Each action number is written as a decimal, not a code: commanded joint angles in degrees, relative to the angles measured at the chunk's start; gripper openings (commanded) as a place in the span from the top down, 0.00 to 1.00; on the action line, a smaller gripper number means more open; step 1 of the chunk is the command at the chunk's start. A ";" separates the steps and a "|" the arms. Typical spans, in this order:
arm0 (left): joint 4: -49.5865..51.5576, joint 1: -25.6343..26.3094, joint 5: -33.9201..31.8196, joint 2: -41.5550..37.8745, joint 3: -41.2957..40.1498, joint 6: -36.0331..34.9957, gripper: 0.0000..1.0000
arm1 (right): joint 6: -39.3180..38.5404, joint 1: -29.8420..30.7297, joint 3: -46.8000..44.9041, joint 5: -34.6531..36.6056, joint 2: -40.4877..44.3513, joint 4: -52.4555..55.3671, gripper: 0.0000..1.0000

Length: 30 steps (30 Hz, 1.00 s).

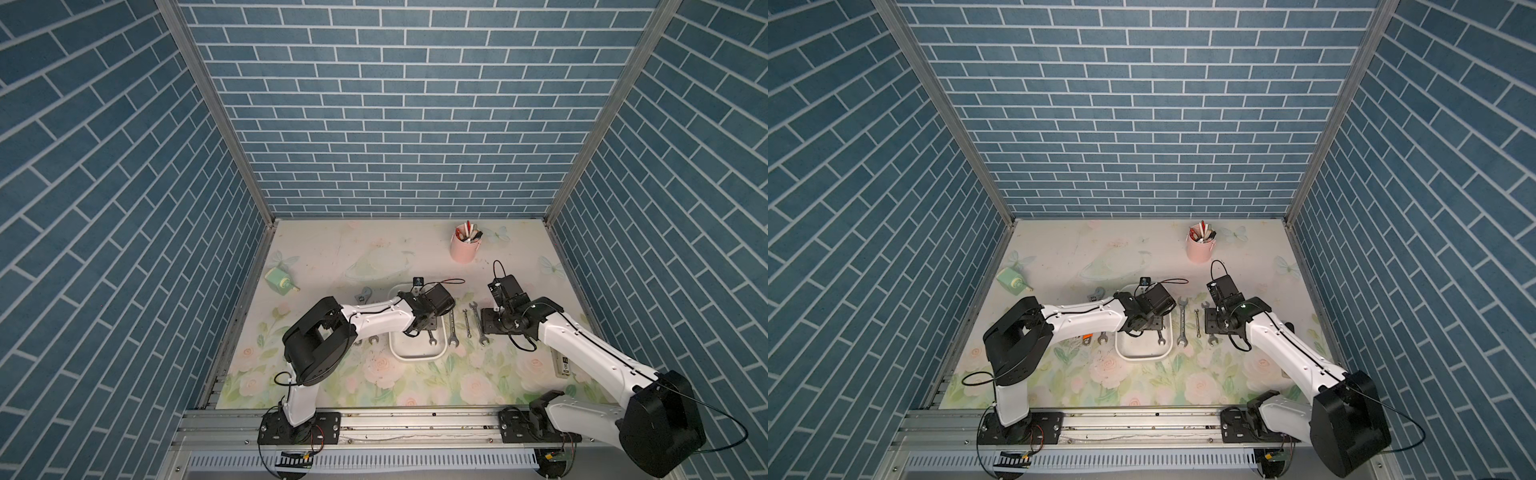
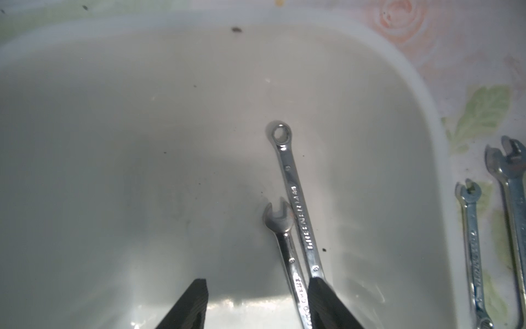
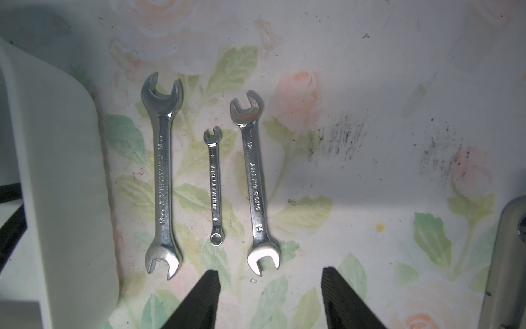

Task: Take out the wrench from the storage box
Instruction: Pick up the wrench from the storage box.

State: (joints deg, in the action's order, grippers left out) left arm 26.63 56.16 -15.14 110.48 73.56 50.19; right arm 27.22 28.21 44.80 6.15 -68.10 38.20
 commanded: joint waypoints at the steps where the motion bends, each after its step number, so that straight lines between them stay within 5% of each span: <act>1: 0.88 0.57 0.80 1.72 1.30 0.02 0.41 | 1.41 -0.16 -0.69 -0.20 1.16 0.68 0.39; 9: 0.42 0.67 0.92 3.94 1.32 -0.10 0.47 | 1.32 -0.17 -1.07 -0.34 1.42 0.68 0.39; 17: 2.86 0.18 -0.41 5.05 2.09 -0.66 0.64 | 1.25 -0.17 -1.12 -0.35 1.73 0.74 0.39; 30: 2.90 -0.71 2.22 3.21 2.41 -0.78 0.62 | 1.32 -0.17 -1.07 -0.66 1.56 0.51 0.38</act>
State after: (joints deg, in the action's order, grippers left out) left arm 27.79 55.72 -14.04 113.91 75.55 49.69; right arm 27.22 28.21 44.16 5.74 -67.48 38.17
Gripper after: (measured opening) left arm 0.371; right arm 0.614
